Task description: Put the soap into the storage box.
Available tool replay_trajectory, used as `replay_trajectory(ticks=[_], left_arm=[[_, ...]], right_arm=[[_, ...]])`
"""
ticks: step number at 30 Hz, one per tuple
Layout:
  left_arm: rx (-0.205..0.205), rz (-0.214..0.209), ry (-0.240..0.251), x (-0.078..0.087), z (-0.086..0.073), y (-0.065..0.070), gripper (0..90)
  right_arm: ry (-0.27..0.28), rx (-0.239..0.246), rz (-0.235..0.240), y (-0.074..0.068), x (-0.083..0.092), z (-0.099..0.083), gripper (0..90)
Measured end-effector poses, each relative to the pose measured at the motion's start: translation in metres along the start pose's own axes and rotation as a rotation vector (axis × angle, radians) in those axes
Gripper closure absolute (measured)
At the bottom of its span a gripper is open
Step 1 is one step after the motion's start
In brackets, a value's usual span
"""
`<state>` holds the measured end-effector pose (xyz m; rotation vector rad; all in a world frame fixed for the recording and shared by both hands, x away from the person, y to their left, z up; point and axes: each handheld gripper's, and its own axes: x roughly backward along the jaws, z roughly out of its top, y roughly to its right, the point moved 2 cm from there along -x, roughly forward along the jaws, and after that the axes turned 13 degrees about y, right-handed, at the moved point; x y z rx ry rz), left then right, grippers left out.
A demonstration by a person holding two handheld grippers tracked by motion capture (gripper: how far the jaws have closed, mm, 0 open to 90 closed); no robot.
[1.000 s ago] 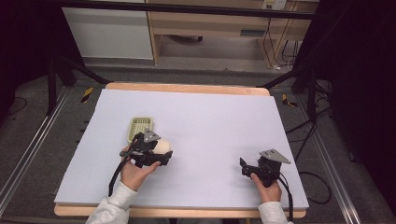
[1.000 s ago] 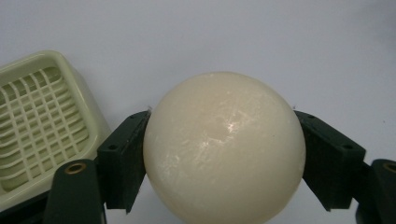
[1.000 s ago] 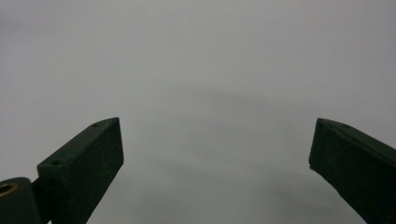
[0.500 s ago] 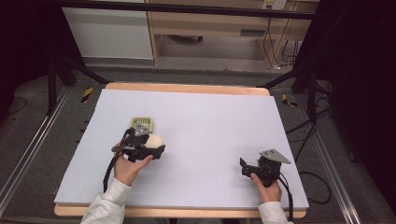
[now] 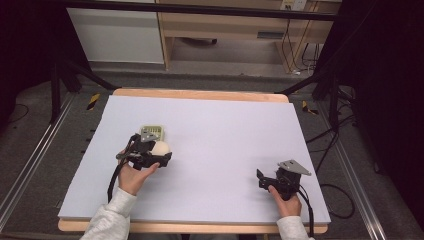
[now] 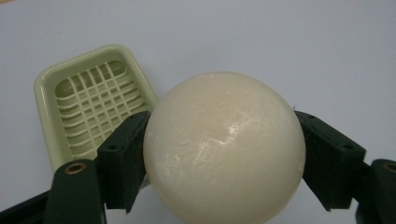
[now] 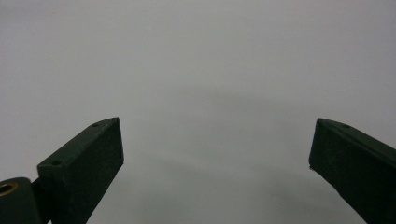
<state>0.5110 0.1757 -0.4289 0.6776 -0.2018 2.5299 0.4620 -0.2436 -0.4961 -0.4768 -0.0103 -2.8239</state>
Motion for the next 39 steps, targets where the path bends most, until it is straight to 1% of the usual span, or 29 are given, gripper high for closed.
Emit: replay_trajectory(ticks=[2,3,5,10,11,14,16,24,25,27,30,32,37,39], left_arm=[[0.002,0.005,0.006,-0.001,0.001,-0.001,24.3],[-0.007,0.003,-0.002,0.0,0.003,-0.002,24.3],[0.0,0.007,0.005,-0.001,0.004,-0.003,24.3],[0.0,0.014,0.014,0.001,0.009,-0.009,24.3],[0.008,0.02,0.022,0.001,0.009,-0.01,24.3],[0.01,0.025,0.021,0.0,0.011,-0.014,24.3],[0.013,0.027,0.017,-0.001,0.012,-0.017,24.3],[0.025,0.057,0.005,-0.01,0.014,-0.031,24.3],[0.021,0.059,-0.004,-0.011,0.014,-0.034,24.3],[0.033,0.064,-0.002,-0.014,0.013,-0.036,24.3],[0.037,0.075,-0.009,-0.016,0.012,-0.041,24.3],[0.048,0.08,-0.007,-0.017,0.012,-0.044,24.3],[0.052,0.093,-0.013,-0.02,0.011,-0.051,24.3],[0.06,0.097,-0.015,-0.023,0.011,-0.054,24.4]], right_arm=[[0.001,0.004,-0.001,0.0,0.0,0.0,3.5],[-0.001,0.0,0.0,0.0,0.0,0.0,3.5],[-0.001,0.0,-0.001,0.0,0.0,0.0,3.5],[-0.001,-0.001,-0.001,0.0,0.0,0.0,3.5],[0.0,0.002,-0.001,0.0,0.0,0.0,3.5],[0.0,0.0,-0.002,0.0,0.0,0.0,3.5],[0.0,0.0,-0.002,0.0,0.0,0.0,3.5],[-0.001,0.004,-0.003,0.0,0.0,0.0,3.5],[-0.002,0.002,-0.002,0.0,-0.001,0.0,3.5],[-0.003,0.001,-0.002,0.0,-0.001,0.0,3.5],[-0.002,0.003,-0.003,0.0,0.0,0.0,3.5],[-0.002,0.002,-0.003,0.0,-0.001,0.0,3.5],[-0.004,-0.002,-0.002,0.0,-0.001,0.0,3.5],[-0.003,0.002,-0.003,0.0,-0.001,0.0,3.5]])
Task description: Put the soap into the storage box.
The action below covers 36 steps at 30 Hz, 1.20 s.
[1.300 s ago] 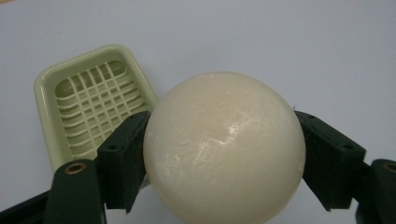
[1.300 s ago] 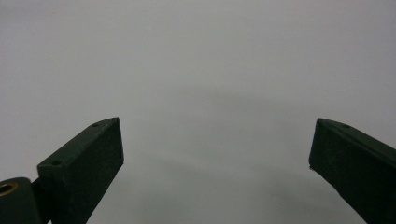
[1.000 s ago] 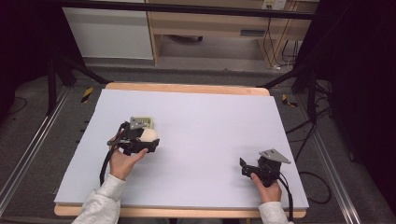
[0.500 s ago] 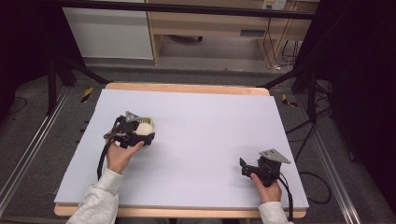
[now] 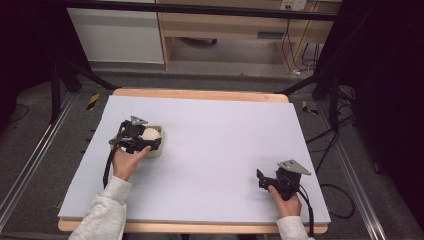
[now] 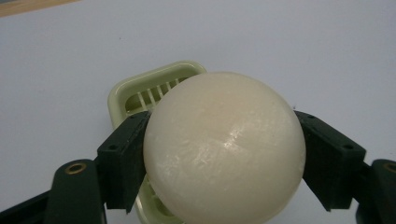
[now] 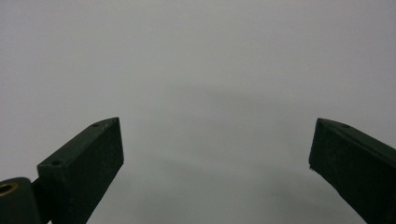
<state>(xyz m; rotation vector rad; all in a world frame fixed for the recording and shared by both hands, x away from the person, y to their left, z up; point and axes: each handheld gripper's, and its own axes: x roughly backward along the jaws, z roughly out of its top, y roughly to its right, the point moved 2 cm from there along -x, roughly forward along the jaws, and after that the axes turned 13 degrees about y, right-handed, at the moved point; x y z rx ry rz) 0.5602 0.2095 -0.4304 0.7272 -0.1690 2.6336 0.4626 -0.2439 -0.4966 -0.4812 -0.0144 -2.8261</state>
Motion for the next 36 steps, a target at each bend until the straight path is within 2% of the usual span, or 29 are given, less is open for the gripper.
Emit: replay_trajectory(ticks=[14,21,36], left_arm=[[0.01,0.023,-0.02,-0.017,-0.001,-0.014,24.3],[0.001,0.021,-0.039,-0.027,-0.005,-0.014,24.3],[-0.001,0.033,-0.061,-0.034,-0.008,-0.016,24.3]], right_arm=[[0.0,-0.002,-0.001,0.0,0.0,0.0,3.5],[0.0,-0.002,-0.003,0.0,0.0,0.0,3.5],[0.0,-0.005,-0.003,0.001,0.0,0.0,3.5]])
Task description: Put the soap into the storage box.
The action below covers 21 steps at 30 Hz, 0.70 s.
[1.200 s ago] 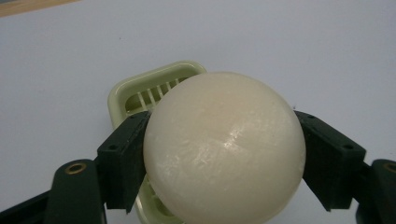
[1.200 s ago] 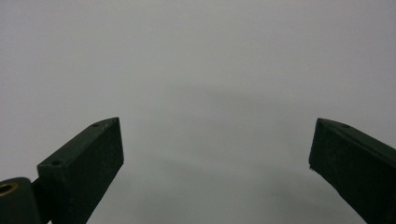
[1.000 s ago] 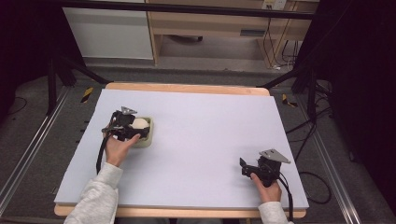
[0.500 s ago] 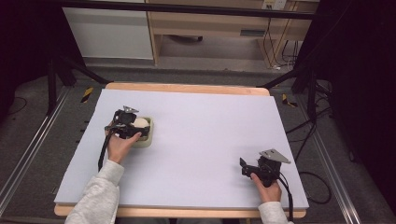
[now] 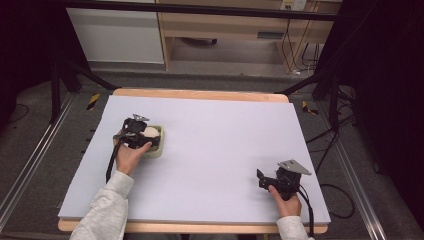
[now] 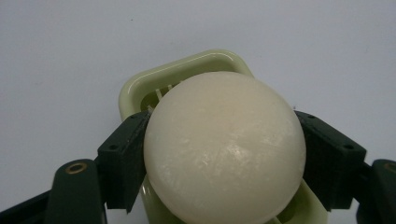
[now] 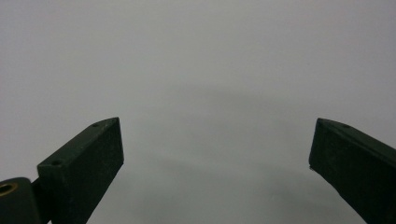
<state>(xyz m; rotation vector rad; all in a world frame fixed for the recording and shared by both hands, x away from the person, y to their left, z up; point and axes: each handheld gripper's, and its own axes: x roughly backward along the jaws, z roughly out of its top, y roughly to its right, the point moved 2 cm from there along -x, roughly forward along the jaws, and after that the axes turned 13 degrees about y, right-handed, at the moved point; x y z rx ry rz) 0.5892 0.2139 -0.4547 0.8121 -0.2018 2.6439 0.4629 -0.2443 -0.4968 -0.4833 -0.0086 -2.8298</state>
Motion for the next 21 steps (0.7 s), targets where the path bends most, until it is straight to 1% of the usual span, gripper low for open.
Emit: replay_trajectory(ticks=[2,10,17,21], left_arm=[[-0.001,-0.003,-0.005,-0.001,-0.0007,0.001,24.3],[-0.005,0.007,-0.02,-0.003,-0.0035,0.0003,24.3],[-0.006,0.011,-0.021,-0.0033,-0.004,0.0003,24.2],[-0.013,0.018,-0.022,-0.0033,-0.0042,0.0011,24.1]], right_arm=[[0.001,0.001,-0.001,-0.0001,0.0001,0.0,3.5],[0.001,0.0,-0.001,-0.0001,0.0004,0.0001,3.5],[0.001,0.0,-0.001,-0.0001,0.0002,0.0,3.5],[0.001,0.0,-0.001,-0.0001,0.0003,0.0,3.5]])
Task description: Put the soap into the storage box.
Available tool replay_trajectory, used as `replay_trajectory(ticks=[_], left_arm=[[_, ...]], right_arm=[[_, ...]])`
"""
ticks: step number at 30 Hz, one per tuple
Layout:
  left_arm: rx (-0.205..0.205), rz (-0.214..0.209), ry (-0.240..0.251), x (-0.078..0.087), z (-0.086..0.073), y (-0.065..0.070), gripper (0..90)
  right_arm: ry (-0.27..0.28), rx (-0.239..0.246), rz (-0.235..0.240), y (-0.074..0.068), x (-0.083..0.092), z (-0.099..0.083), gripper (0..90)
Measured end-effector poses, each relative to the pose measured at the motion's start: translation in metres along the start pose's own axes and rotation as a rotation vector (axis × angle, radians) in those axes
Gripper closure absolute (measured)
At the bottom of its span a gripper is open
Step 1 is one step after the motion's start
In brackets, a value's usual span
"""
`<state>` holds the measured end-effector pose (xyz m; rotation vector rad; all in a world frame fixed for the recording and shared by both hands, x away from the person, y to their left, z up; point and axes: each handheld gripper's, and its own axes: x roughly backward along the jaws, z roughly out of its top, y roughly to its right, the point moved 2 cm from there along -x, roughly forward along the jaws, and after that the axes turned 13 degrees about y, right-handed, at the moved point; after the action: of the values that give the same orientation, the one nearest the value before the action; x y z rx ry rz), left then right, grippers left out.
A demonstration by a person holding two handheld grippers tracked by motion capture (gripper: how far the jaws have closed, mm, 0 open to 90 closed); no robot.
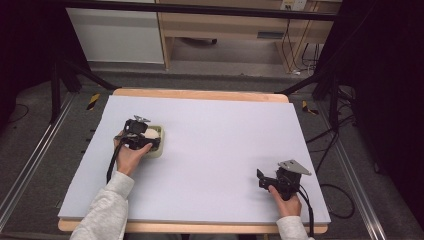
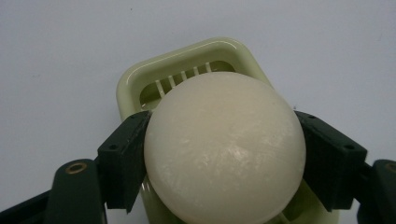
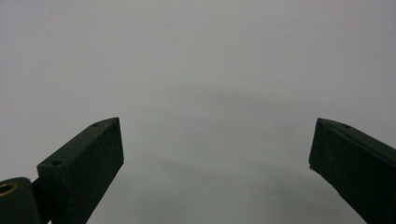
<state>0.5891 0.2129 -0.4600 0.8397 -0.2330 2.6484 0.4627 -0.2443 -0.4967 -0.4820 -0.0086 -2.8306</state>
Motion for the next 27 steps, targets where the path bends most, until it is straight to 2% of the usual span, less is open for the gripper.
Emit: replay_trajectory(ticks=[10,14,21,27], left_arm=[[0.015,-0.017,0.041,0.011,0.004,0.0,21.7],[0.011,-0.023,0.06,0.02,0.005,0.001,21.1],[0.024,-0.056,0.097,0.039,0.006,0.006,21.3],[0.023,-0.054,0.121,0.05,0.002,0.011,21.5]], right_arm=[[0.0,0.001,-0.002,0.0,0.0,0.0,3.5],[0.002,0.002,-0.002,0.0,0.0,0.0,3.5],[0.002,0.003,-0.004,0.0,0.0,0.0,3.5],[0.005,0.004,-0.004,0.0,0.0,0.0,3.5]])
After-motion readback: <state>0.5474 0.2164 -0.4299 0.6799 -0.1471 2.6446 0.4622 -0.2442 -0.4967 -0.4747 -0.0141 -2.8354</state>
